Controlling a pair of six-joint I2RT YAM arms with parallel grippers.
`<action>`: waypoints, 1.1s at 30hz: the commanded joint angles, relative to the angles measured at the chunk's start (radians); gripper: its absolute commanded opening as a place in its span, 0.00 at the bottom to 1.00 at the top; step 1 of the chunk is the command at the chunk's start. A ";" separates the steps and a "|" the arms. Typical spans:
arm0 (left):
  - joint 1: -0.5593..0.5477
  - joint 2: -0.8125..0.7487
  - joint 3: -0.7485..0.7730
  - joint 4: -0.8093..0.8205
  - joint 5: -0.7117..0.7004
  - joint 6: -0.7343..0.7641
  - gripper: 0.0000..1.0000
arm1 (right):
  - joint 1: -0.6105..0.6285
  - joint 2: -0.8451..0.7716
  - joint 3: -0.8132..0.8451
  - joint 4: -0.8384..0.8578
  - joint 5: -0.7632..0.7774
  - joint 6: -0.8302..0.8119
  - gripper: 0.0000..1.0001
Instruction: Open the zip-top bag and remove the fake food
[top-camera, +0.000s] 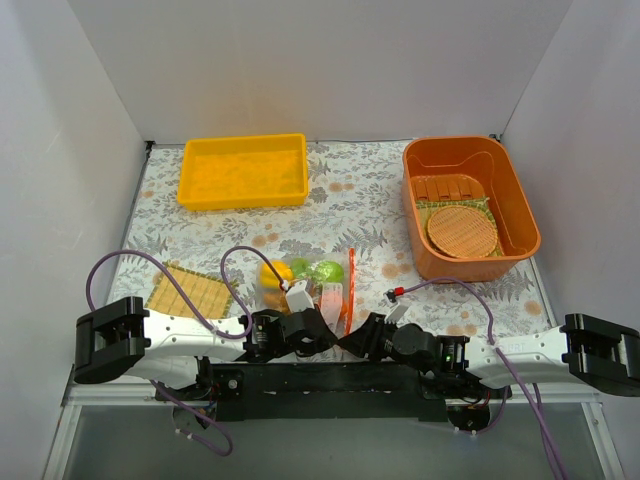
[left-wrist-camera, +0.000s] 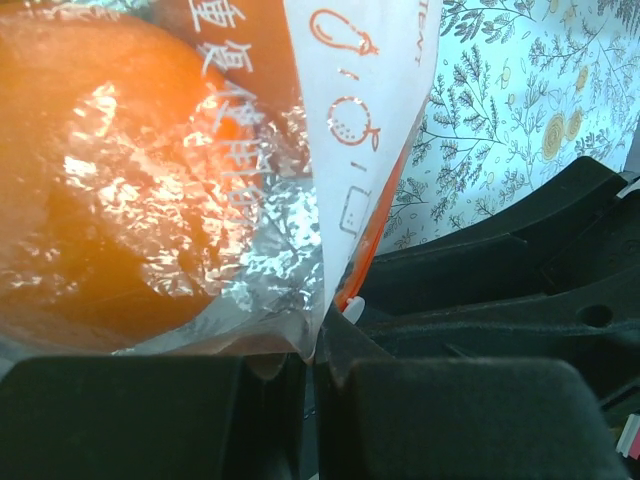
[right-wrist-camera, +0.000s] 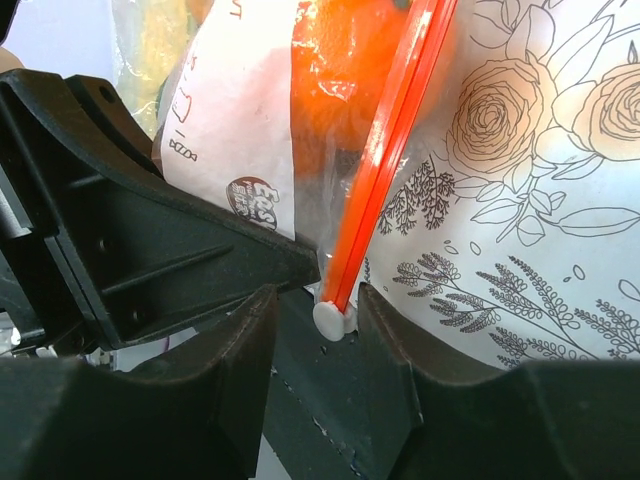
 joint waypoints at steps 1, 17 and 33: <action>-0.006 -0.021 0.040 -0.004 -0.011 -0.156 0.00 | 0.014 -0.008 -0.089 0.041 0.032 0.041 0.45; -0.004 -0.026 0.033 -0.017 -0.010 -0.156 0.00 | 0.036 -0.102 -0.109 -0.071 0.075 0.101 0.14; -0.082 -0.099 0.028 -0.093 -0.057 0.117 0.51 | 0.036 -0.145 0.101 -0.454 0.117 0.095 0.01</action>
